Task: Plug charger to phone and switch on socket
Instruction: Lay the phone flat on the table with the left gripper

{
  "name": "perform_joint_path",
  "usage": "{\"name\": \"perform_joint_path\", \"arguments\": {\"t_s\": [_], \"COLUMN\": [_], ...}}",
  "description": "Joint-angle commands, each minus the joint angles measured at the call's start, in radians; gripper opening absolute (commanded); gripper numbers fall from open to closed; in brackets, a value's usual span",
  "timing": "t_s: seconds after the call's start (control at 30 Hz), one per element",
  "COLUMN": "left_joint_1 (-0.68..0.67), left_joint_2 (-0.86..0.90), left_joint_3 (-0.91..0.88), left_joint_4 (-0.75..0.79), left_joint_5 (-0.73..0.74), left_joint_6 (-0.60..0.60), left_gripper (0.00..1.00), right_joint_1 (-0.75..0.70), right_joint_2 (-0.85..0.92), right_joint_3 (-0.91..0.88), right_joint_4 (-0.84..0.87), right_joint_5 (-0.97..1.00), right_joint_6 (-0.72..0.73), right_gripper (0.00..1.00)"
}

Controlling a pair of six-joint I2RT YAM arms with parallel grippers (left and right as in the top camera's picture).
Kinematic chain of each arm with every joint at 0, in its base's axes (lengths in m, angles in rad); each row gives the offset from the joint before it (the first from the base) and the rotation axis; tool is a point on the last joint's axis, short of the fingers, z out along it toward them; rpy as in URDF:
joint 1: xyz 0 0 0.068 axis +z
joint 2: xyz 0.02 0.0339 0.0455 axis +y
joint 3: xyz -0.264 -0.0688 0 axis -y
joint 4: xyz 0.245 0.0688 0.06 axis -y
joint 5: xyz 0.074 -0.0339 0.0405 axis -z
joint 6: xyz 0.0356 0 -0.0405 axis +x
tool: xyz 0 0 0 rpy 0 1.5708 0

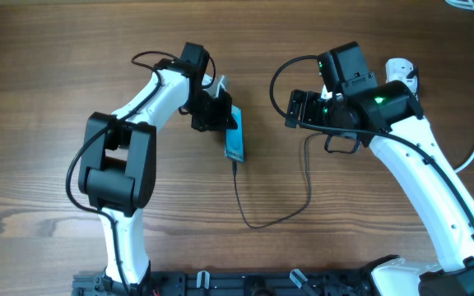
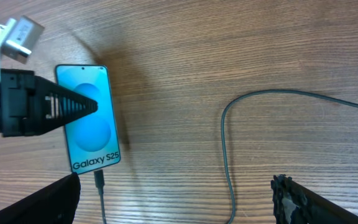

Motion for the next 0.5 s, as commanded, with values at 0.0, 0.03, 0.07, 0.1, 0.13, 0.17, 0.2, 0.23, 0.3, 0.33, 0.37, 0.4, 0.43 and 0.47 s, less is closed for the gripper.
{"name": "perform_joint_path", "arguments": {"t_s": [0.0, 0.03, 0.07, 0.1, 0.13, 0.17, 0.2, 0.23, 0.3, 0.33, 0.37, 0.4, 0.43, 0.47], "left_joint_1": [-0.006, -0.006, -0.006, -0.006, -0.006, -0.006, -0.006, -0.006, -0.006, -0.006, -0.006, -0.006, -0.006, -0.006], "left_joint_2": [0.049, 0.049, 0.049, 0.049, 0.049, 0.049, 0.049, 0.049, 0.049, 0.049, 0.049, 0.049, 0.049, 0.049], "left_joint_3": [-0.006, -0.006, -0.006, -0.006, -0.006, -0.006, -0.006, -0.006, -0.006, -0.006, -0.006, -0.006, -0.006, -0.006], "left_joint_4": [-0.002, -0.001, 0.003, 0.002, 0.002, 0.003, 0.004, 0.004, 0.004, 0.006, 0.007, 0.007, 0.007, 0.006], "left_joint_5": [0.031, 0.032, 0.032, 0.031, 0.031, 0.031, 0.031, 0.030, 0.030, 0.027, 0.023, 0.009, -0.004, -0.019], "left_joint_6": [0.024, 0.024, 0.024, 0.024, 0.024, 0.024, 0.024, 0.024, 0.024, 0.024, 0.024, 0.024, 0.024, 0.024], "left_gripper": [0.04, 0.04, 0.04, 0.05, 0.05, 0.06, 0.08, 0.09, 0.09, 0.09, 0.09, 0.09, 0.10, 0.10], "right_joint_1": [-0.001, -0.001, -0.001, -0.001, -0.001, -0.001, -0.001, -0.001, -0.001, -0.001, -0.001, -0.001, -0.001, -0.001], "right_joint_2": [-0.016, -0.016, -0.016, -0.016, -0.016, -0.016, -0.016, -0.016, -0.016, -0.016, -0.016, -0.016, -0.016, -0.016], "right_joint_3": [-0.008, -0.008, -0.008, -0.008, -0.008, -0.008, -0.008, -0.008, -0.008, -0.008, -0.008, -0.008, -0.008, -0.008], "right_joint_4": [-0.001, -0.001, 0.000, 0.000, 0.000, 0.000, 0.000, 0.000, 0.000, -0.001, -0.001, -0.001, -0.001, -0.002], "right_joint_5": [-0.016, -0.016, -0.016, -0.016, -0.016, -0.016, -0.016, -0.016, -0.016, -0.016, -0.016, -0.016, -0.016, -0.016], "right_joint_6": [-0.007, -0.008, -0.007, -0.007, -0.007, -0.007, -0.007, -0.007, -0.008, -0.007, -0.007, -0.007, -0.007, -0.008], "right_gripper": [1.00, 1.00, 1.00, 1.00, 1.00, 1.00, 1.00, 1.00, 1.00, 1.00, 1.00, 1.00, 1.00, 1.00]}}
